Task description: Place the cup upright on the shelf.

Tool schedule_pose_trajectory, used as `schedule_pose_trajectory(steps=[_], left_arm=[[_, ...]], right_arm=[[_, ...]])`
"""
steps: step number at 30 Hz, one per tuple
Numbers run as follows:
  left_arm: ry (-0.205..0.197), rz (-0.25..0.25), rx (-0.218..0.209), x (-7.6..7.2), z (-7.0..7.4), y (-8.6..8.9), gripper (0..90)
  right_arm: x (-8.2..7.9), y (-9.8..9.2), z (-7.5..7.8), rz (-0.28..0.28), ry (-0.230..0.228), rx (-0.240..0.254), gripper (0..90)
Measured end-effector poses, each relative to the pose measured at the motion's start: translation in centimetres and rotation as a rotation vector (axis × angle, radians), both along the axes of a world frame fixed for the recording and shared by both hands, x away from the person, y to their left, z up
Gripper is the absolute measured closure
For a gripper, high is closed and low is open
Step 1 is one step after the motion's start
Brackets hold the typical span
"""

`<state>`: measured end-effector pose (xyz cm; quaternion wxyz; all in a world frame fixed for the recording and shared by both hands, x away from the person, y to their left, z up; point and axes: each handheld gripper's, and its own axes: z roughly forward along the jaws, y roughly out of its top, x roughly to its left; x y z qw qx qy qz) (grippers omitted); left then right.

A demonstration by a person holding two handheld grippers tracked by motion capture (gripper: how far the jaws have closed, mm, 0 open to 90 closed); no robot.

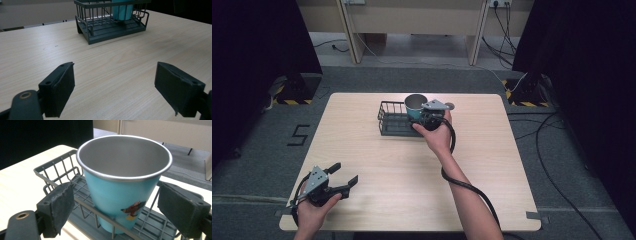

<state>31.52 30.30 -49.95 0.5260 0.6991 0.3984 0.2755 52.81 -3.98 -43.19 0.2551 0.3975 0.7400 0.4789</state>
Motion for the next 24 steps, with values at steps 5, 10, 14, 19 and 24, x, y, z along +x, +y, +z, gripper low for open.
schedule_pose_trajectory(steps=[5,10,14,19,24], left_arm=[[-0.001,0.0,0.002,0.0,0.0,0.0,16.0],[-0.002,0.001,0.003,0.0,0.0,-0.1,16.0],[-0.002,0.0,0.004,-0.1,0.0,-0.1,16.0],[-0.001,0.002,0.004,-0.1,0.0,-0.1,16.0],[0.0,0.002,0.005,-0.1,0.0,-0.1,15.9]], right_arm=[[-0.6,-0.6,0.1,0.0,0.0,0.009,14.7],[-1.3,-1.1,0.2,0.007,-0.003,0.014,14.7],[-1.8,-1.5,0.4,0.012,-0.009,0.017,14.7],[-2.2,-2.1,0.5,0.009,-0.006,0.015,14.8],[-2.7,-2.7,0.4,0.007,-0.005,0.02,14.8]])
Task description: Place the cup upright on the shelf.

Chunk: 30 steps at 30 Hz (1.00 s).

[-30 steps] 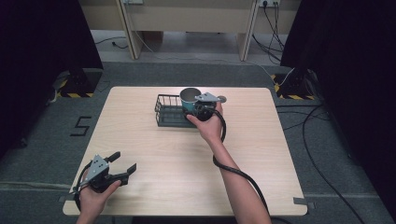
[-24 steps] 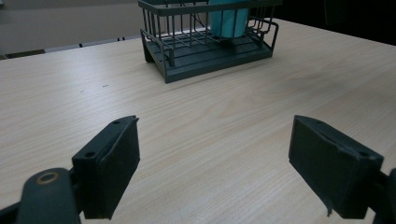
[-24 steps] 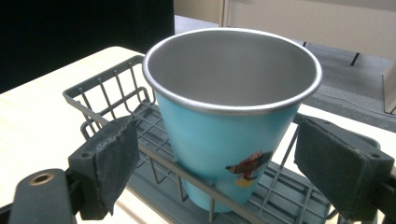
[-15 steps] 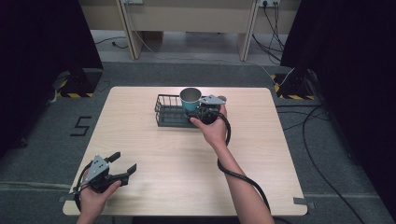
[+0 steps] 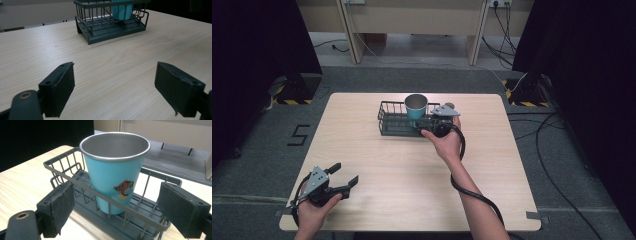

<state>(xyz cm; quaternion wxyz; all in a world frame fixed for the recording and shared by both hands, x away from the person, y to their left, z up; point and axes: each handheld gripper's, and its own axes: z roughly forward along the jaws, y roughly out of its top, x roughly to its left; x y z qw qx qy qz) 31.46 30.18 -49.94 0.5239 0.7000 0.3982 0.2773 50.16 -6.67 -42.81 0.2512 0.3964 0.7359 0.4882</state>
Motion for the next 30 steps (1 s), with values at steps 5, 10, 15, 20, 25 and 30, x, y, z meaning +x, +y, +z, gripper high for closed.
schedule_pose_trajectory(steps=[5,10,15,20,25,30], left_arm=[[0.001,0.0,0.001,0.0,0.0,0.0,15.9],[0.001,0.001,0.001,0.0,0.0,0.0,15.9],[0.0,0.002,0.001,0.0,0.0,0.0,15.9],[0.002,0.004,0.002,0.0,0.0,0.0,15.9],[0.002,0.005,0.004,0.0,0.0,0.0,15.9],[0.003,0.006,0.004,0.0,0.0,0.0,15.8]], right_arm=[[-0.5,-0.5,-0.1,-0.003,0.0,-0.001,14.9],[-1.0,-1.1,-0.2,-0.004,0.003,0.0,15.1],[-1.6,-1.8,-0.4,-0.002,0.004,0.0,15.2],[-2.2,-2.7,-0.5,-0.007,0.002,0.001,15.3],[-3.0,-3.5,-0.8,-0.011,0.001,0.005,15.4],[-3.8,-4.3,-1.1,-0.016,0.007,0.008,15.4]])
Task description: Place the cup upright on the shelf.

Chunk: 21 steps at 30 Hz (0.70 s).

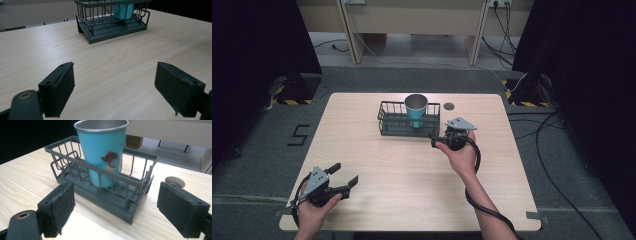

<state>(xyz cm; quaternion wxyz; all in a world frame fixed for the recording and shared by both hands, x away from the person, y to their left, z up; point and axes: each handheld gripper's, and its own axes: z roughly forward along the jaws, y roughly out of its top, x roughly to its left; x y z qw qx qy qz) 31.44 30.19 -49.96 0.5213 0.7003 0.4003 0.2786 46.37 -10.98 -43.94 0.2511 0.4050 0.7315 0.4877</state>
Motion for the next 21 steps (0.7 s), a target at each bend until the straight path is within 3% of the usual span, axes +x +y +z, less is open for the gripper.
schedule_pose_trajectory(steps=[21], left_arm=[[-0.002,0.006,0.0,0.0,0.0,0.0,15.8]], right_arm=[[-2.9,-3.7,-0.8,-0.02,-0.01,-0.012,15.5]])
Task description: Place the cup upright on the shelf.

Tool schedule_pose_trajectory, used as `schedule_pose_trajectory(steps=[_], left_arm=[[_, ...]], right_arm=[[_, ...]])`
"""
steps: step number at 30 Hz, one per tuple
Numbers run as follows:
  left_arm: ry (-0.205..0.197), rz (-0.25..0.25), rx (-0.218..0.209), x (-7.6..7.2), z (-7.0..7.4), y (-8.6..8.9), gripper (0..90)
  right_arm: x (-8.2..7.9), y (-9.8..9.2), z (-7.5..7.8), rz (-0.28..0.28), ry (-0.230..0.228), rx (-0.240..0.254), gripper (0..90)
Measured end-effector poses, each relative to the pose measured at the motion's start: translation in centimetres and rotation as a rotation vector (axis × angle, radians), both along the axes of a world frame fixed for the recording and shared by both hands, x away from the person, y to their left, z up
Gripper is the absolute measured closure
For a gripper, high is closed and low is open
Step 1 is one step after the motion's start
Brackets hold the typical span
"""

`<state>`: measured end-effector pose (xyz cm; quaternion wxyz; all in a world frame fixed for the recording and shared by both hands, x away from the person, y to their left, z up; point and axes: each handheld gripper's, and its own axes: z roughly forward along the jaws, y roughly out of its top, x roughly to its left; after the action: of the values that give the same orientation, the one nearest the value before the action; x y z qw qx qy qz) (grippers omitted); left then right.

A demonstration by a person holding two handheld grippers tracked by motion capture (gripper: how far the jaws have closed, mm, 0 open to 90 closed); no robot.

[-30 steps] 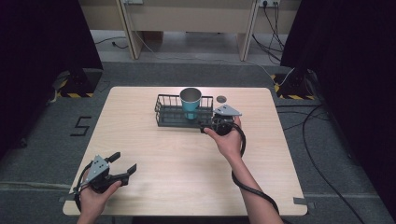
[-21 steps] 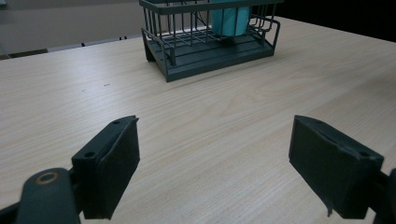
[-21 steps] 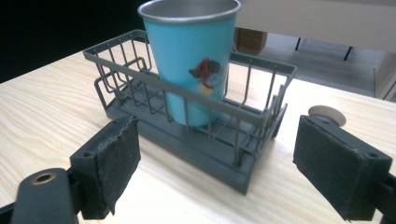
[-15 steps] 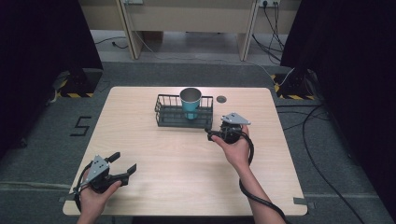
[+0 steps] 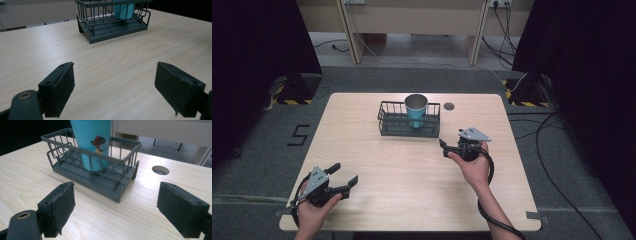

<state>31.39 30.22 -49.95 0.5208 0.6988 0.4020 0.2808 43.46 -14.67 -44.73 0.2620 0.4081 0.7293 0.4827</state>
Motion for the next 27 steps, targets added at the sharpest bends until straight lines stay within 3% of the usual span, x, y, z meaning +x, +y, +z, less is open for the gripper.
schedule_pose_trajectory(steps=[27], left_arm=[[0.001,0.005,0.003,0.0,0.0,0.0,15.7]], right_arm=[[-2.8,-4.4,-1.9,-0.061,0.029,-0.001,15.6]])
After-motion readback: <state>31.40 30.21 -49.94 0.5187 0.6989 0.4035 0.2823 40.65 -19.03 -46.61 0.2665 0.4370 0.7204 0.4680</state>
